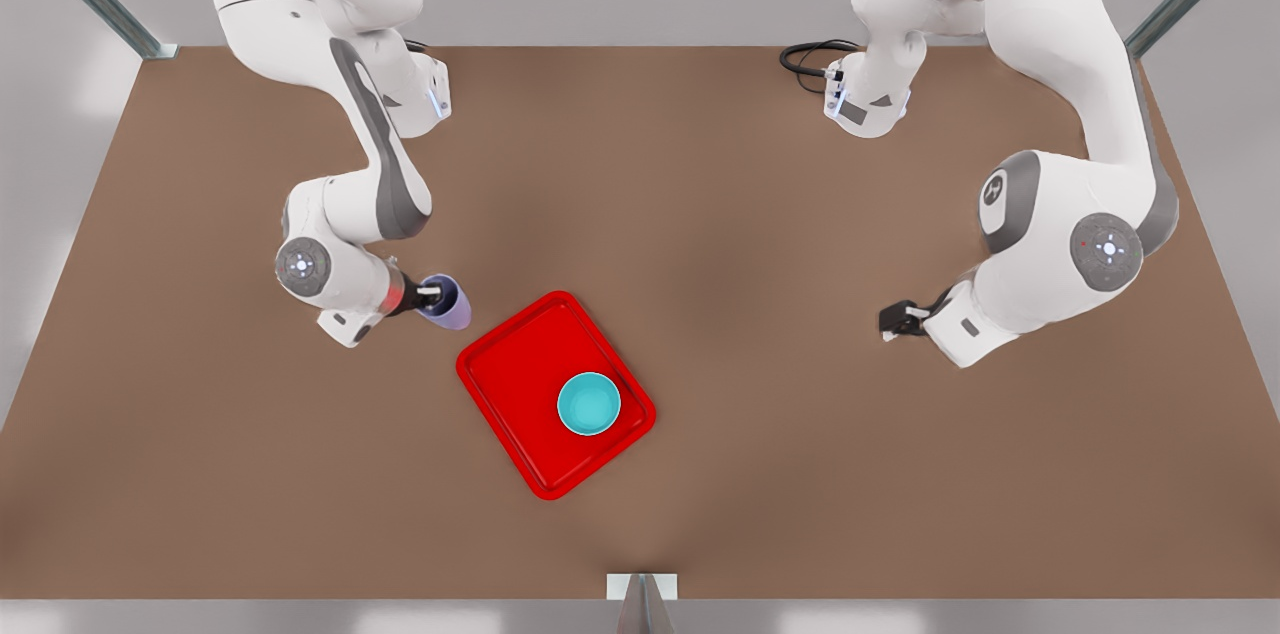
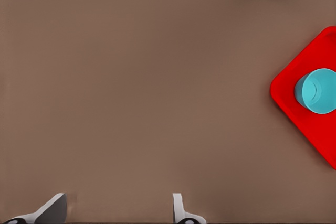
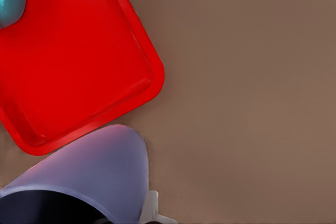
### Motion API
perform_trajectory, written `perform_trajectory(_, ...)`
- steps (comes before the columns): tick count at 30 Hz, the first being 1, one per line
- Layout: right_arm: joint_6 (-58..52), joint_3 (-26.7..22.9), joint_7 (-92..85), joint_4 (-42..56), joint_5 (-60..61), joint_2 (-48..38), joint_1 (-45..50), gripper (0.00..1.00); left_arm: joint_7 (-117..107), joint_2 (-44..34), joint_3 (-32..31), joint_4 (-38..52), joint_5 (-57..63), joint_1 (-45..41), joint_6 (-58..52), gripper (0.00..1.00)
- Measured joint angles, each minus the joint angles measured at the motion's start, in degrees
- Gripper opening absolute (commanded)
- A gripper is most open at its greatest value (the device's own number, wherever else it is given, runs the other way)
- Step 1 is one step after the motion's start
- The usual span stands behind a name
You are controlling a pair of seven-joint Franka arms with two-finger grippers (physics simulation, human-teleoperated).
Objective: Place the bowl on the tray with the left arm and the cup on the tray with the right arm
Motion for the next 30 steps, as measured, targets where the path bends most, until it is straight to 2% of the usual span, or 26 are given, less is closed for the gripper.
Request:
perform_trajectory(4,-0.70,-0.43,6.33,7.56,2.70,7.08,4.59,0.21,-0.35,0.74,-0.03,0.61,4.91,-0.47,-1.51,1.00)
perform_trajectory(6,0.20,-4.56,6.16,11.82,5.22,11.77,9.45,0.21,-0.42,0.90,-0.03,0.61,5.94,-0.61,-1.59,1.00)
perform_trajectory(8,0.40,-6.25,6.15,15.36,6.52,15.56,10.81,0.21,-2.11,1.48,-0.03,0.47,6.53,-0.89,-1.60,1.00)
perform_trajectory(14,4.43,-7.08,6.05,16.23,9.07,20.22,12.10,0.24,-2.37,1.67,-0.03,0.26,7.13,-1.16,-1.60,1.00)
perform_trajectory(15,4.94,-7.10,6.13,16.20,9.63,20.47,12.11,0.57,-2.51,1.80,-0.04,0.26,7.16,-1.23,-1.60,1.00)
perform_trajectory(16,5.15,-7.25,6.30,16.08,9.93,20.48,12.11,0.63,-2.63,1.80,-0.03,0.26,7.18,-1.21,-1.60,1.00)
perform_trajectory(18,5.23,-7.50,6.32,15.99,10.01,20.50,12.12,0.64,-2.72,1.80,-0.03,0.26,7.21,-1.21,-1.60,1.00)
perform_trajectory(20,5.24,-7.54,6.32,15.98,9.96,20.48,12.11,0.74,-2.72,1.80,-0.03,0.17,7.25,-1.21,-1.60,1.00)
perform_trajectory(23,5.16,-7.54,6.11,15.98,9.92,20.48,12.11,0.73,-2.81,1.80,-0.04,0.17,7.26,-1.50,-1.66,1.00)
perform_trajectory(25,4.98,-7.61,6.22,15.98,9.96,20.14,12.41,0.82,-3.73,1.63,-0.03,0.26,7.25,-1.54,-1.69,1.00)
perform_trajectory(26,4.98,-7.62,6.23,15.93,9.96,20.08,12.55,0.96,-4.03,1.49,-0.04,0.26,7.25,-1.66,-1.69,1.00)
perform_trajectory(29,3.78,-7.79,6.15,15.34,9.76,18.14,12.54,0.97,-4.29,1.27,-0.09,0.26,7.24,-2.11,-2.66,1.00)
perform_trajectory(30,1.57,-7.85,6.01,15.28,9.75,16.35,12.56,1.00,-4.39,1.22,-0.12,0.34,7.24,-2.10,-3.19,1.00)
